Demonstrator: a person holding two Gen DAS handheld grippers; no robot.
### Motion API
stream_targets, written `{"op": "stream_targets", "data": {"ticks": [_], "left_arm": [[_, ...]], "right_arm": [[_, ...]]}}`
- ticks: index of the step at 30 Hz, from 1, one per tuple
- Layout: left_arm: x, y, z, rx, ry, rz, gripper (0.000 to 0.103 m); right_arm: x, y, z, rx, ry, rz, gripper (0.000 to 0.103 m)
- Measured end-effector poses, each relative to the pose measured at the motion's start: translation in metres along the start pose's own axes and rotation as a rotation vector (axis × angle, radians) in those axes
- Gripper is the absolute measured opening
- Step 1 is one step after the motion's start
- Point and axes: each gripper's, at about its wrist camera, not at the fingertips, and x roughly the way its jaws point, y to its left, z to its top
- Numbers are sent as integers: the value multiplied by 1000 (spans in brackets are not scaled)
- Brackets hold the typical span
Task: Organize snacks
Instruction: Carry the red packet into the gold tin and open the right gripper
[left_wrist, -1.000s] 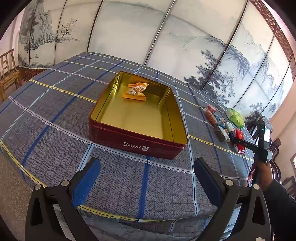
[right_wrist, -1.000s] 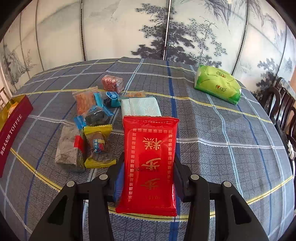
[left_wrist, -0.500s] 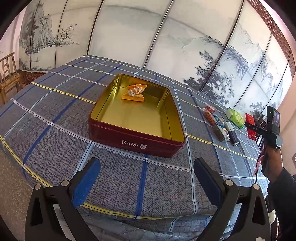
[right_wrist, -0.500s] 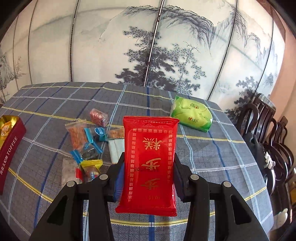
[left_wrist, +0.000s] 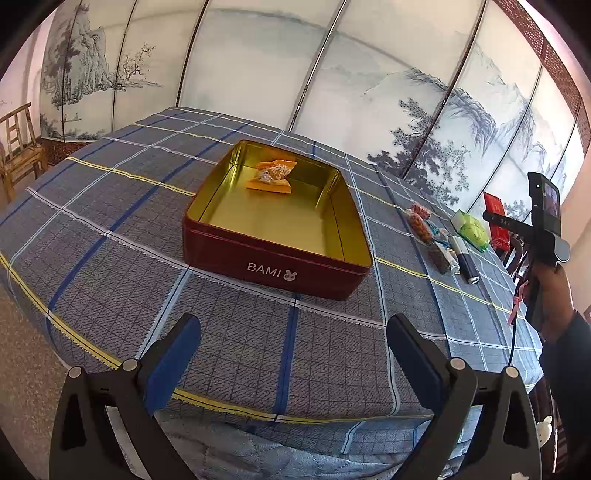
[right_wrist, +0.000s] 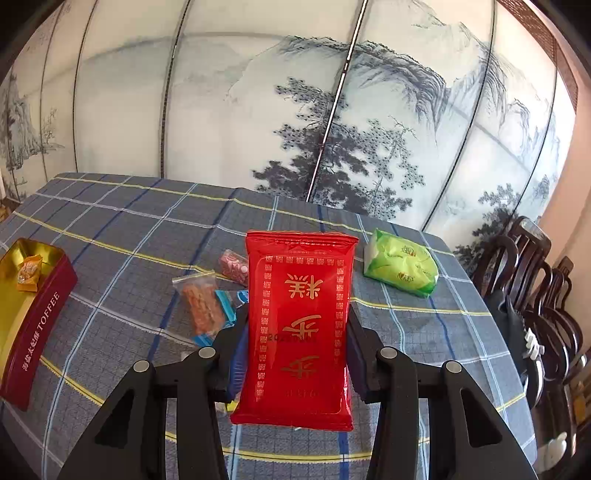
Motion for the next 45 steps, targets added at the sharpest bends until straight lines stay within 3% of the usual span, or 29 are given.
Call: {"op": "stream_targets", "data": {"ticks": [32,45], "left_arm": [[-12,42,-20,-83,-9,26,99],[-20,70,-27,-131,-15,84,99]], "right_arm": [[-23,99,30,-115,-39,58,46],[-24,147,40,-153,-52,112,46]]}}
